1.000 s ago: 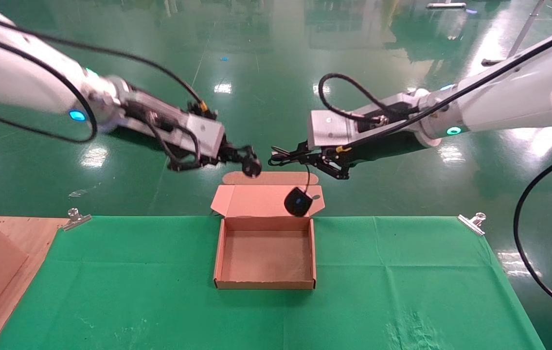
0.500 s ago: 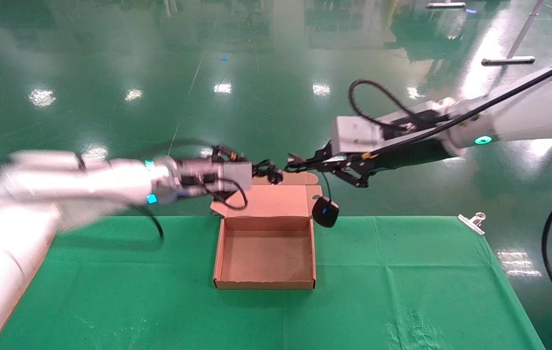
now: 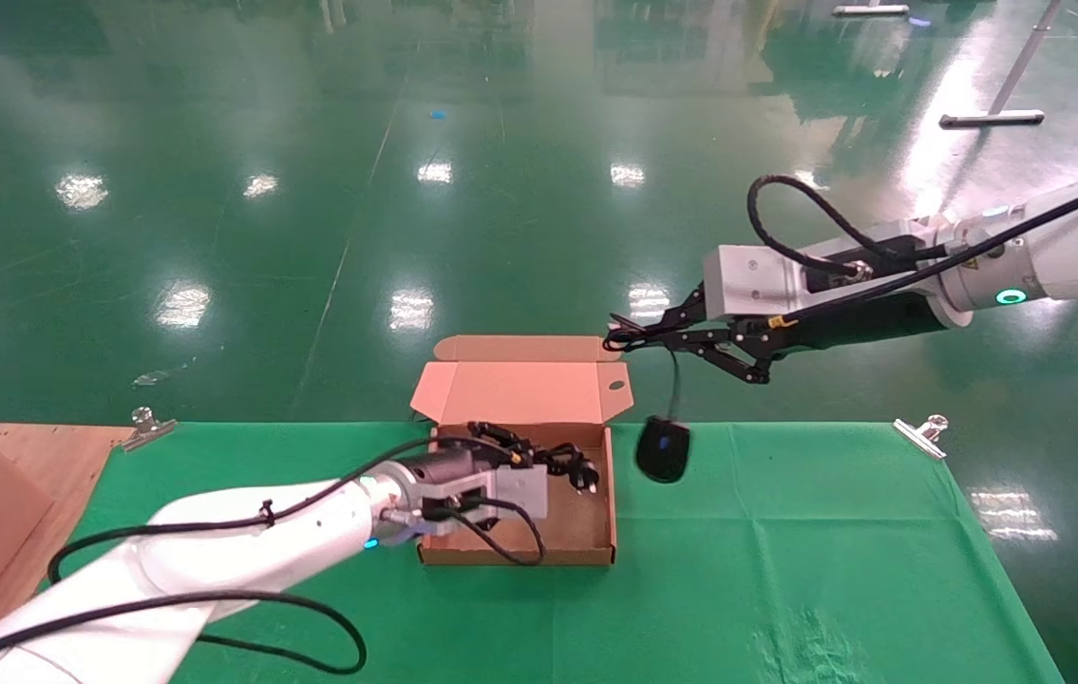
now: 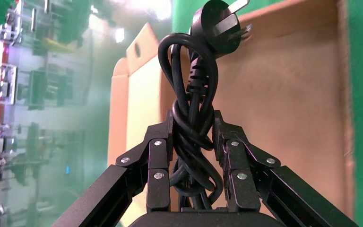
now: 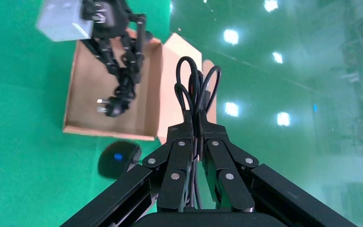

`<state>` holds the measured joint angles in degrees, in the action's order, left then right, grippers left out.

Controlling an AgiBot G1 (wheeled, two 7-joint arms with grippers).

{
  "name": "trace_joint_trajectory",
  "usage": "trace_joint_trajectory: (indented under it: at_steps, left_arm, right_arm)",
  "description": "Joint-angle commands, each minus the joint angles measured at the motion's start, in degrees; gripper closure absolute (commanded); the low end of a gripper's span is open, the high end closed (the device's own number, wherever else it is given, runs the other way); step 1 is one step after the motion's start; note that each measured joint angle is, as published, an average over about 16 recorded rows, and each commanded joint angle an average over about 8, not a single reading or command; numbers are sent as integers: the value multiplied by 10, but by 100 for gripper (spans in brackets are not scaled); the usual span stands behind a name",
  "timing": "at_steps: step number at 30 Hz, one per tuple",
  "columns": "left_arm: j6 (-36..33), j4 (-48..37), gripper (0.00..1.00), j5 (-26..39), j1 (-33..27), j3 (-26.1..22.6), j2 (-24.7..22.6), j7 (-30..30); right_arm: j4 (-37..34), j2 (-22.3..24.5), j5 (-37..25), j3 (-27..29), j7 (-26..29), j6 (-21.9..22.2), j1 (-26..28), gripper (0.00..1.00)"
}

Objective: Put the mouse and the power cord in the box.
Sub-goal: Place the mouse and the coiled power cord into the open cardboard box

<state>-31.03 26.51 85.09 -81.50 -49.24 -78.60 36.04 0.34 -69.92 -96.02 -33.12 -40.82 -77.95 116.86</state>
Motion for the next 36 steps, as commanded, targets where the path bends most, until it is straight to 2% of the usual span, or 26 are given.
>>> trace_joint_trajectory:
  at_steps: [1, 4, 5, 17, 22, 29, 36]
  left_arm:
    - [7, 6, 45, -10, 7, -21, 0, -4]
    - [10, 5, 7, -28, 4, -41, 1, -4]
    - [11, 4, 0, -34, 3, -47, 1, -4]
    - [28, -3, 0, -96, -7, -106, 2, 5]
    - [8, -13, 0, -134, -18, -113, 6, 1]
    - [-63, -47, 0, -201, -49, -81, 39, 30]
    - [-171, -52, 0, -270, -64, -32, 122, 79]
  right_arm:
    - [-3, 3, 0, 0, -1, 3, -3, 100]
    - [-4, 6, 3, 2, -3, 5, -7, 100]
    - [-5, 6, 3, 2, -3, 5, -8, 100]
    - [-3, -2, 13, 9, -9, -1, -21, 100]
    - [-3, -14, 14, 10, -5, -4, -24, 100]
    - [-3, -45, 15, 10, 7, 11, -28, 100]
    - [18, -78, 26, 17, 28, 48, -54, 100]
